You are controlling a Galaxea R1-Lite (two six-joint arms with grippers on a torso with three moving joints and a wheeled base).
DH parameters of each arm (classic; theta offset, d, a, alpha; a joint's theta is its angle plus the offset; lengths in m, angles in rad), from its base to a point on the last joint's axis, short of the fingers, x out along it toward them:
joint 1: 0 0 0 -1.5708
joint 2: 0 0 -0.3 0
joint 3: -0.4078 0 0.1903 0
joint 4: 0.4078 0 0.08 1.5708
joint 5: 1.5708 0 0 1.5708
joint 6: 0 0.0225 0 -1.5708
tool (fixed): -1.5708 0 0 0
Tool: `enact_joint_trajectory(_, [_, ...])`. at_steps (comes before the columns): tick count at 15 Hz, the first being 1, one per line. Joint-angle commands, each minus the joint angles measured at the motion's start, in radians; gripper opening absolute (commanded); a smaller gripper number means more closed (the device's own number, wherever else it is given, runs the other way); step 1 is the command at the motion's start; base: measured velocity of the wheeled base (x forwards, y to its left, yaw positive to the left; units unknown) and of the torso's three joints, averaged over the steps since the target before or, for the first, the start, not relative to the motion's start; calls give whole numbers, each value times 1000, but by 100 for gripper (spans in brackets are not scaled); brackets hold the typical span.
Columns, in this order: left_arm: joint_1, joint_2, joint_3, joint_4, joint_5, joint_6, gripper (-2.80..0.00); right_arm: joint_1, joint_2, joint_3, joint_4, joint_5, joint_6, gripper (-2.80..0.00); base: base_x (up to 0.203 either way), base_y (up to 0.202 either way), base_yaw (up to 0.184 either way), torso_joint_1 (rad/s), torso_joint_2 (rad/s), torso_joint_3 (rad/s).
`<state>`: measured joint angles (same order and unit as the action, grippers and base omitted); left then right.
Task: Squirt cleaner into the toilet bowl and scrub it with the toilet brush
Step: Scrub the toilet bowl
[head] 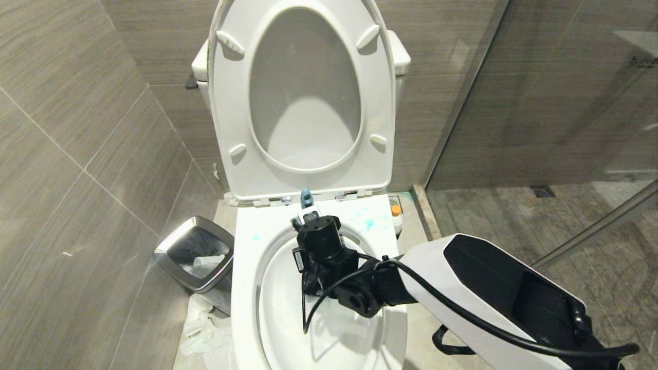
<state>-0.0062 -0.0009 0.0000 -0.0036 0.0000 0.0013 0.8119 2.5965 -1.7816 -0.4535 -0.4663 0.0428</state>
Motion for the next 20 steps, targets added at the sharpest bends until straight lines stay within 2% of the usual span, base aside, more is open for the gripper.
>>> enact_joint_trajectory(1, [0,1,0,-1,0,-1,-280,1,5,-7,-2,-16,0,-280,0,0,0,0,0,0])
enact_joint_trajectory(8, [0,1,0,-1,0,0,-280,61,-211,97,3,-61,0,-280,0,0,0,0,0,0])
enact_joint_trajectory(15, [0,1,0,-1,0,0,-280,52,-152,91,3,-87,-2,-280,0,0,0,0,0,0])
enact_joint_trajectory(20, [0,1,0,-1,0,0,-280,50,-136,30,7,-87,-19,-280,0,0,0,0,0,0])
